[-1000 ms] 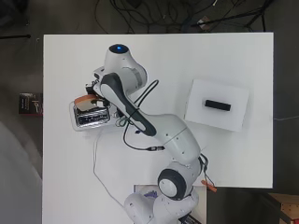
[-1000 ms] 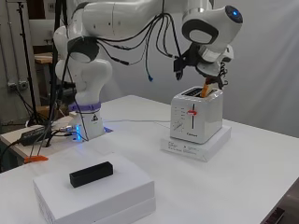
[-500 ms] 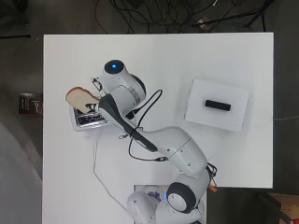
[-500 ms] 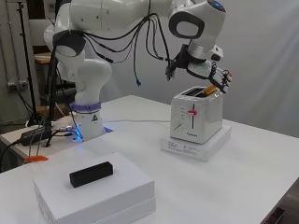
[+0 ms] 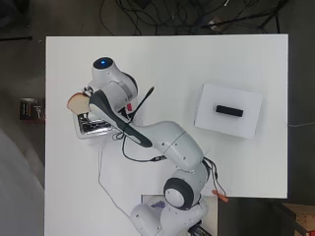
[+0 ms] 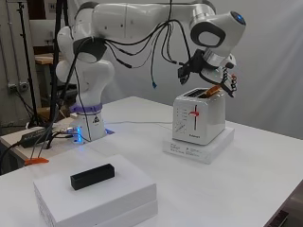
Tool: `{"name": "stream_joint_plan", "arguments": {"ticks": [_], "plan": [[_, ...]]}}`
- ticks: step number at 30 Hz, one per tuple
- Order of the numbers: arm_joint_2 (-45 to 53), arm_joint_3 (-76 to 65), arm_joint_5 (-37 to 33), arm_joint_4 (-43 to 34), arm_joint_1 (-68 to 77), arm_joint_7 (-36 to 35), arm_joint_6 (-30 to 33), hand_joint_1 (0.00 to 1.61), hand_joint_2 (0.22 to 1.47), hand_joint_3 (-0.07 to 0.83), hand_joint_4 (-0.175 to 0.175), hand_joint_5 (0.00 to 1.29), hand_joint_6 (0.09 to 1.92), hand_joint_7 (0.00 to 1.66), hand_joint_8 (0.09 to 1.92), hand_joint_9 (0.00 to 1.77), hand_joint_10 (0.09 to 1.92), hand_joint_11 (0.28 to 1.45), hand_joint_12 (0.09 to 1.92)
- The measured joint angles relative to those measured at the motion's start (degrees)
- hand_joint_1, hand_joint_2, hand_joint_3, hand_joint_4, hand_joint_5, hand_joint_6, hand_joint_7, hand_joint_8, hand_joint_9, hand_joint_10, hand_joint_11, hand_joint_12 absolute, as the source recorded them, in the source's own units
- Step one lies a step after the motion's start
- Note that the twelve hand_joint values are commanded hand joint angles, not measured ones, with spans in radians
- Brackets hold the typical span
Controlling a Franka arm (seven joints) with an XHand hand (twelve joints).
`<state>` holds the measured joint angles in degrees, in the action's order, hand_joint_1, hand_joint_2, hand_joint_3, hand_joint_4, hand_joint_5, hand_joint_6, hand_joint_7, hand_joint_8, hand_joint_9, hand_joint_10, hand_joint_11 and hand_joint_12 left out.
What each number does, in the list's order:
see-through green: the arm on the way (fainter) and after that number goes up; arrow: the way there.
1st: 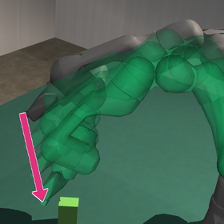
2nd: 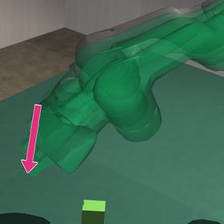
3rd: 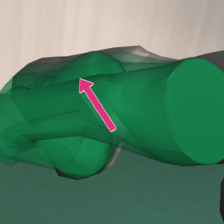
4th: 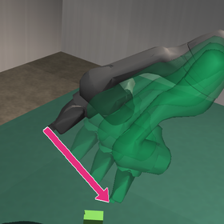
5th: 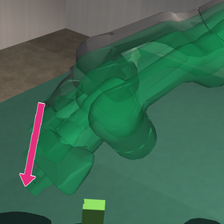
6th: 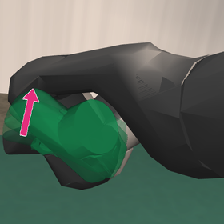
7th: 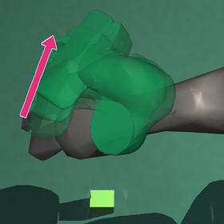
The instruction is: Teleoperate dual arm-hand system to toast a bread
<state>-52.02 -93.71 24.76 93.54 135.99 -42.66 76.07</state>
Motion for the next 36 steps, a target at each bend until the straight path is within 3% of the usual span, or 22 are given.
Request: {"name": "stream_joint_plan", "arguments": {"ticks": [5,9,13,19,28,31,36], "plan": [[0.05,0.70,-0.18,1.09,-0.69,-0.73,-4.04,0.08,0.88,-0.003,0.028,0.37,0.09,0.41,0.09,0.52,0.09,0.44,0.09],[0.09,3.89,0.88,5.26,-6.77,-1.30,-3.58,0.08,0.91,0.006,-0.029,0.34,0.09,0.42,0.09,0.56,0.09,0.46,0.09],[-0.03,5.57,1.06,7.05,-9.36,-2.10,-3.42,0.12,0.92,0.008,-0.055,0.35,0.09,0.44,0.09,0.59,0.09,0.48,0.09],[0.27,9.15,1.50,9.02,-14.12,-4.29,-4.28,0.17,0.96,0.010,-0.018,0.50,0.09,0.53,0.09,0.66,0.09,0.49,0.09],[1.41,17.95,4.41,17.34,-26.63,-9.13,-5.83,0.16,1.07,0.015,0.017,0.49,0.09,0.59,0.09,0.69,0.09,0.50,0.09],[1.00,16.90,4.91,17.69,-24.53,-8.88,-2.17,0.13,1.07,0.006,-0.020,0.35,0.09,0.54,0.09,0.69,0.09,0.51,0.09],[0.52,17.38,4.87,20.43,-23.93,-4.93,5.01,0.16,1.15,0.014,-0.091,0.27,0.09,0.49,0.09,0.63,0.09,0.49,0.09]]}}
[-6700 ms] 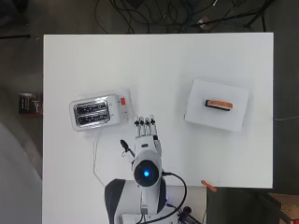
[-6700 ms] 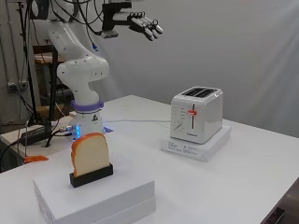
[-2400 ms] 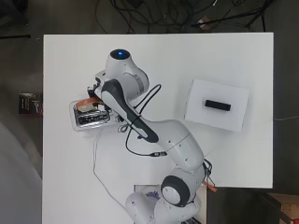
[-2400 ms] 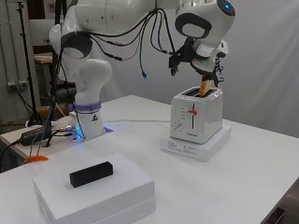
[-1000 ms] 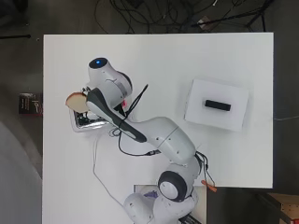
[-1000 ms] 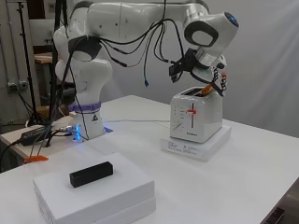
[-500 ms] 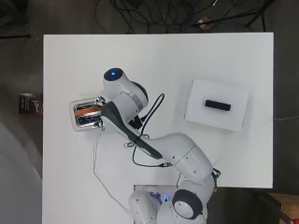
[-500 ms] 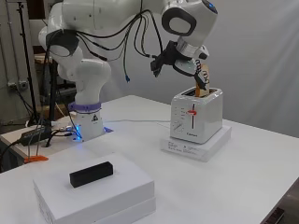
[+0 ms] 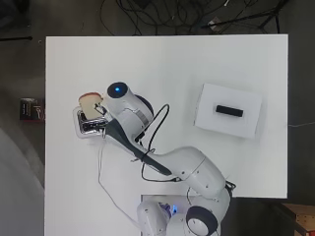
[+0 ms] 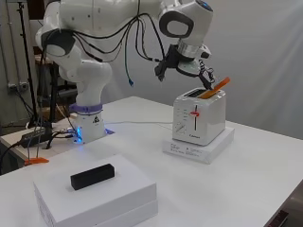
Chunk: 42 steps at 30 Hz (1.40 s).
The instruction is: Teleoperate dual arm-hand system to toast a bread
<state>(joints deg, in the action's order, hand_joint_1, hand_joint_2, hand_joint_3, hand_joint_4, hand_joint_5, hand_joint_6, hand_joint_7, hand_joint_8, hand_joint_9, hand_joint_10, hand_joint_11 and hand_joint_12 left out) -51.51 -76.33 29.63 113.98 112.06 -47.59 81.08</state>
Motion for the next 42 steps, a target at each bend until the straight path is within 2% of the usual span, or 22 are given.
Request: {"name": "stream_joint_plan", "arguments": {"ticks": [3,7,10,13,16,20,23,25,27,29,31,37,42], "plan": [[-0.22,-0.25,-0.67,0.10,-4.81,3.77,5.18,0.13,1.19,0.010,-0.098,0.29,0.09,0.41,0.09,0.53,0.09,0.43,0.09],[0.99,-0.54,-0.44,-2.39,-7.13,9.67,8.36,0.10,1.19,0.005,-0.092,0.31,0.09,0.38,0.09,0.46,0.09,0.39,0.09],[1.69,-2.09,-0.08,-4.50,-5.30,13.03,9.56,0.05,1.16,-0.004,-0.044,0.33,0.09,0.42,0.09,0.51,0.09,0.42,0.09],[2.18,-6.82,0.52,-10.93,1.57,11.74,5.87,0.03,1.09,-0.013,0.017,0.34,0.09,0.46,0.09,0.55,0.09,0.44,0.09],[1.73,-11.75,1.03,-17.17,9.75,9.40,3.54,0.03,1.04,-0.015,0.040,0.34,0.09,0.47,0.09,0.56,0.09,0.44,0.09],[0.62,-17.25,1.03,-21.35,17.39,5.77,0.95,0.03,1.01,-0.019,0.042,0.33,0.09,0.46,0.09,0.54,0.09,0.43,0.09],[-0.98,-17.80,-0.08,-21.42,17.49,1.31,0.45,0.12,1.01,-0.009,0.035,0.39,0.09,0.48,0.09,0.57,0.09,0.43,0.09],[-2.64,-17.97,-1.19,-21.46,17.24,-2.93,0.52,0.18,1.01,-0.003,0.024,0.44,0.09,0.56,0.09,0.66,0.09,0.45,0.09],[-3.86,-17.86,-2.33,-21.42,17.06,-7.15,0.32,0.21,1.01,-0.002,0.017,0.46,0.09,0.57,0.09,0.68,0.09,0.46,0.09],[-4.38,-16.92,-3.41,-20.58,16.63,-9.67,-0.29,0.18,1.02,0.003,0.037,0.48,0.09,0.56,0.09,0.65,0.09,0.45,0.09],[-4.37,-15.26,-3.92,-18.21,15.61,-9.49,-0.51,0.11,1.03,0.002,0.048,0.48,0.09,0.61,0.09,0.69,0.09,0.47,0.09],[-3.93,-15.13,-9.11,-16.55,14.07,-1.75,-2.71,0.08,1.01,-0.005,0.008,0.39,0.09,0.61,0.09,0.76,0.09,0.52,0.09],[-3.67,-13.80,-11.26,-13.89,8.30,0.04,-3.95,0.06,1.05,0.010,-0.009,0.41,0.09,0.61,0.09,0.76,0.09,0.54,0.09]]}}
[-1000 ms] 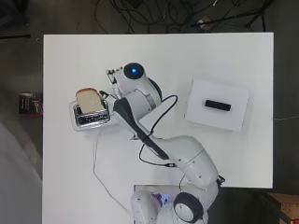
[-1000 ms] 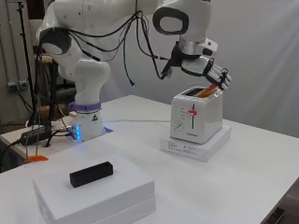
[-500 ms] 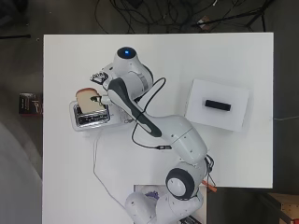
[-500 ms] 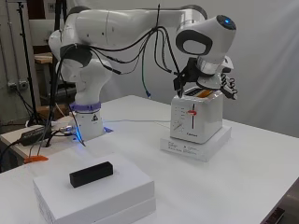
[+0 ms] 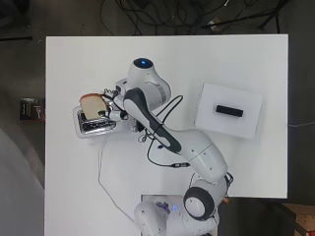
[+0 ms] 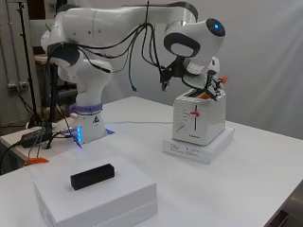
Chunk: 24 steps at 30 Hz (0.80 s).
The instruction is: Teleoperate dual arm-hand system to toast a bread
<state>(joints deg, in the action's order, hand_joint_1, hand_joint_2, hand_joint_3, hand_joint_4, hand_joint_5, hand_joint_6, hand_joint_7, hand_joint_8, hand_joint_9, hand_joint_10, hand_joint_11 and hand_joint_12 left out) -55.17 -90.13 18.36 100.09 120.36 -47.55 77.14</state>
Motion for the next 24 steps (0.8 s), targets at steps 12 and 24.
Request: {"name": "stream_joint_plan", "arguments": {"ticks": [12,24], "plan": [[1.20,7.80,8.32,7.53,-6.93,1.89,5.88,0.03,1.15,0.011,-0.012,0.42,0.09,0.56,0.09,0.66,0.09,0.49,0.09],[1.37,1.92,11.03,-0.60,-5.04,6.74,15.55,0.00,1.11,-0.003,0.026,0.39,0.09,0.54,0.09,0.66,0.09,0.49,0.09]]}}
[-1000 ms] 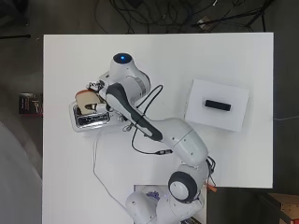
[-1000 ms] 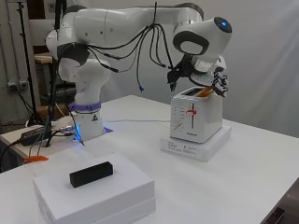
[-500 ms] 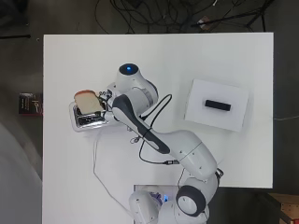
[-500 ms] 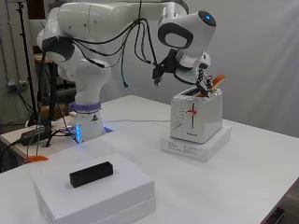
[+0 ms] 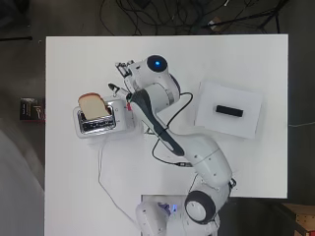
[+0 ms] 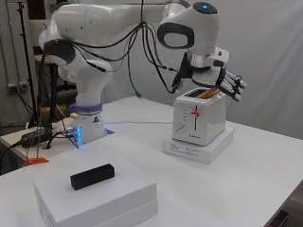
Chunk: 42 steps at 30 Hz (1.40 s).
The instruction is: Teleoperate dual arm-hand system to toast a bread
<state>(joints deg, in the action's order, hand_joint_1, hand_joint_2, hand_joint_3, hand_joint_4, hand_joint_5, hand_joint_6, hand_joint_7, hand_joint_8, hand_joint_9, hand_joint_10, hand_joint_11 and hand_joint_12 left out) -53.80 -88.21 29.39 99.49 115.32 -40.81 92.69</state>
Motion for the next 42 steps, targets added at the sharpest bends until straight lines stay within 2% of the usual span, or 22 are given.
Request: {"name": "stream_joint_plan", "arguments": {"ticks": [4,9,14,21,28,31,35,38,40,42], "plan": [[-1.14,-5.40,-1.53,-8.78,13.55,-0.51,-6.24,0.00,0.99,-0.017,0.038,0.37,0.09,0.49,0.09,0.61,0.09,0.48,0.09],[-2.17,-9.02,-2.10,-9.89,17.53,-2.18,-9.27,0.00,0.93,-0.008,0.059,0.40,0.09,0.50,0.09,0.59,0.09,0.48,0.09],[-3.15,-3.59,-1.03,-2.61,11.29,-6.71,-7.83,0.00,0.96,0.009,0.074,0.45,0.09,0.58,0.09,0.62,0.09,0.47,0.09],[-3.40,0.13,-0.84,2.44,6.60,-12.18,-9.15,0.00,1.00,0.021,0.066,0.45,0.09,0.58,0.09,0.63,0.09,0.47,0.09],[-2.95,5.01,-1.38,12.02,-0.59,-17.39,-12.41,0.00,1.08,0.008,0.096,0.59,0.09,0.59,0.09,0.66,0.09,0.48,0.09],[-2.77,7.32,-0.98,15.85,-6.00,-18.40,-12.31,0.00,1.09,0.013,0.067,0.56,0.09,0.58,0.09,0.65,0.09,0.48,0.09],[-3.15,8.99,-0.94,20.05,-12.22,-16.50,-6.91,0.00,1.12,0.020,0.054,0.55,0.09,0.59,0.09,0.65,0.09,0.48,0.09],[-3.05,9.59,-0.99,20.81,-12.96,-15.32,-5.44,0.00,1.11,0.011,-0.016,0.49,0.09,0.52,0.09,0.58,0.09,0.46,0.09],[-1.75,8.70,-0.38,18.66,-10.82,-12.24,-4.78,0.00,1.01,-0.012,-0.083,0.37,0.09,0.50,0.09,0.56,0.09,0.44,0.09],[0.29,7.85,1.64,16.15,-7.61,-7.32,-3.67,0.00,0.94,-0.020,-0.119,0.31,0.09,0.49,0.09,0.55,0.09,0.43,0.09]]}}
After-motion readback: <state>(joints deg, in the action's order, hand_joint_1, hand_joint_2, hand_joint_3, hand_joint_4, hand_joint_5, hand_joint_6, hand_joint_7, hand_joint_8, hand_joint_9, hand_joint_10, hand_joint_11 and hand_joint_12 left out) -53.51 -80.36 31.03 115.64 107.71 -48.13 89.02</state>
